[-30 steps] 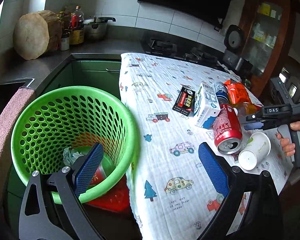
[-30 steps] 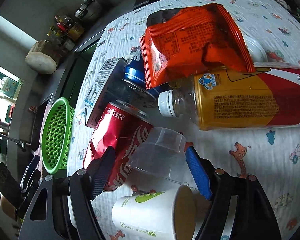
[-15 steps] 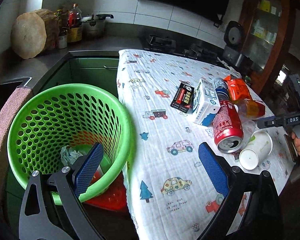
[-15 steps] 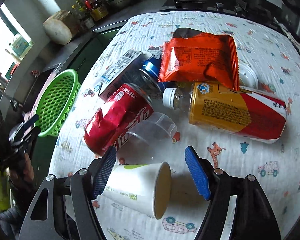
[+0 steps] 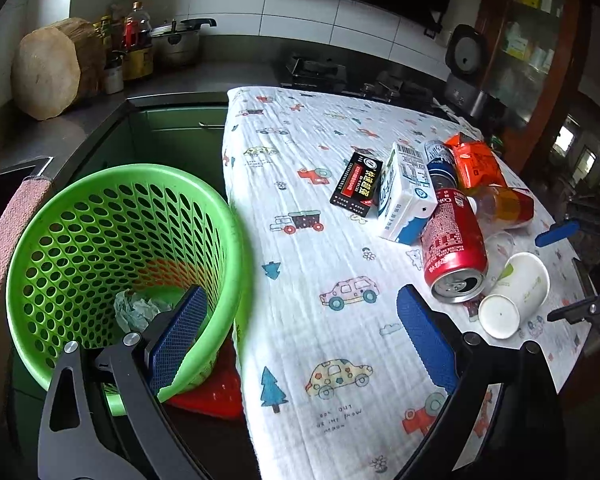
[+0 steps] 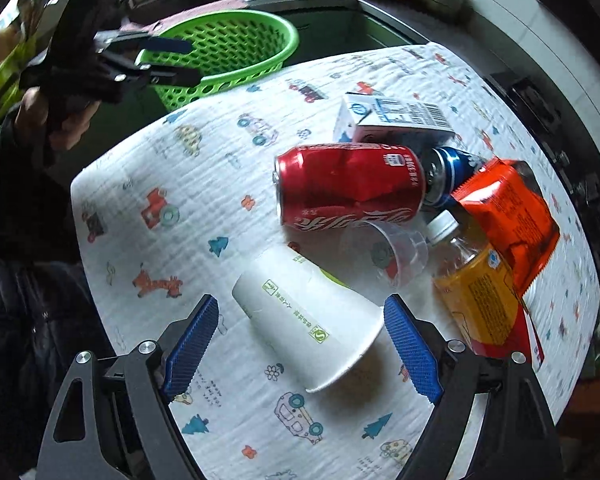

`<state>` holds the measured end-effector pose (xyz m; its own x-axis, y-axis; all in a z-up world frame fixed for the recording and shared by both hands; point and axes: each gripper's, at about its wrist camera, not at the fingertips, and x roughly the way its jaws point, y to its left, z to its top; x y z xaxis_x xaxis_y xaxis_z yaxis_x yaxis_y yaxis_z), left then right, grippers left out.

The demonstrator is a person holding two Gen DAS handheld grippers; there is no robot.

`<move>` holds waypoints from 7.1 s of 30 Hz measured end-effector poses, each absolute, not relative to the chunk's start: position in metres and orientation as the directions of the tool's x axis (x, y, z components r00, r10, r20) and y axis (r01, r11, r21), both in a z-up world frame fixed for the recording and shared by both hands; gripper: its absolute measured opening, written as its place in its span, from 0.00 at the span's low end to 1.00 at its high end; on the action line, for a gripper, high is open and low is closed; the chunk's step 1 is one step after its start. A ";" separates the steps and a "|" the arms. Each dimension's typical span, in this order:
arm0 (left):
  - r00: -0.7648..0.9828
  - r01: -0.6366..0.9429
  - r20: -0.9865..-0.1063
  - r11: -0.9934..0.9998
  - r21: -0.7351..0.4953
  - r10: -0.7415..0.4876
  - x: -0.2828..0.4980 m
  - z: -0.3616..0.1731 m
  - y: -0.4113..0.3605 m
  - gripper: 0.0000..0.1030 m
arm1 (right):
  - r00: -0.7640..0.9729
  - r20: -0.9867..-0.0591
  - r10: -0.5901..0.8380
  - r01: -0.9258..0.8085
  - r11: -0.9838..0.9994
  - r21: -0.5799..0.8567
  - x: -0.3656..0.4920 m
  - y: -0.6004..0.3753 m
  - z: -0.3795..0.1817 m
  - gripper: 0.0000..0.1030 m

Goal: Collect trash
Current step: 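Move both tools back to the remaining items on the table, then grasp the red Coca-Cola can with the left gripper while the right gripper grasps the white paper cup, then drop the Coca-Cola can into the basket with the left gripper while the right lifts the white cup, then carry the white paper cup to the basket and release it with the right gripper, then grasp the clear plastic cup with the right gripper while the left gripper grasps the white milk carton, then drop the milk carton into the basket with the left gripper while the right carries the clear cup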

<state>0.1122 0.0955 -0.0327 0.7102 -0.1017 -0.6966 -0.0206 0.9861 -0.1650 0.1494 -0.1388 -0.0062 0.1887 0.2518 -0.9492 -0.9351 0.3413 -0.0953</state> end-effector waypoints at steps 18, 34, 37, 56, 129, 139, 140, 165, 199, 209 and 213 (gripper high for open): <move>0.650 0.129 -0.718 0.967 -0.219 -0.249 0.144 -0.030 0.064 0.92 | 0.302 -0.948 0.104 -0.953 0.067 -0.297 0.132 -0.124 -0.062 0.64; 0.510 0.357 -0.761 0.904 -0.236 -0.401 0.203 -0.040 -0.037 0.90 | 0.262 -0.942 0.208 -0.852 0.508 -0.124 0.139 -0.182 -0.039 0.63; 0.494 0.347 -0.777 0.908 -0.235 -0.390 0.210 -0.047 -0.045 0.90 | 0.263 -0.940 0.217 -0.827 0.552 -0.104 0.137 -0.189 -0.037 0.63; 0.535 0.347 -0.757 0.914 -0.208 -0.376 0.191 -0.045 -0.041 0.61 | 0.265 -0.923 0.281 -0.695 0.718 0.019 0.137 -0.215 -0.028 0.63; 0.770 -0.259 -0.635 0.938 -0.229 0.058 0.062 0.002 0.244 0.83 | 0.265 -0.704 0.658 -0.762 0.590 0.265 0.187 0.041 0.025 0.78; 0.763 -0.143 -0.645 0.962 -0.231 -0.041 0.100 0.004 0.188 0.84 | 0.406 -0.740 0.536 -0.624 0.754 0.204 0.215 -0.102 0.011 0.79; 0.761 -0.130 -0.647 0.965 -0.227 -0.050 0.105 0.004 0.181 0.84 | 0.406 -0.745 0.529 -0.614 0.762 0.207 0.217 -0.112 0.007 0.79; 0.630 0.182 -0.712 0.950 -0.253 -0.310 0.245 0.002 0.030 0.84 | 0.344 -0.776 0.529 -0.603 0.757 0.249 0.249 -0.133 -0.058 0.64; 0.612 0.226 -0.740 0.958 -0.175 -0.279 0.253 -0.007 0.005 0.41 | 0.318 -0.766 0.558 -0.599 0.745 0.294 0.194 -0.161 -0.041 0.37; 0.709 0.095 -0.679 0.979 -0.179 -0.193 0.208 0.024 0.086 0.41 | 0.324 -0.769 0.551 -0.637 0.728 0.253 0.180 -0.140 -0.032 0.35; 0.735 0.003 -0.669 0.987 -0.159 -0.110 0.193 0.027 0.129 0.41 | 0.320 -0.753 0.574 -0.658 0.707 0.259 0.179 -0.124 -0.021 0.35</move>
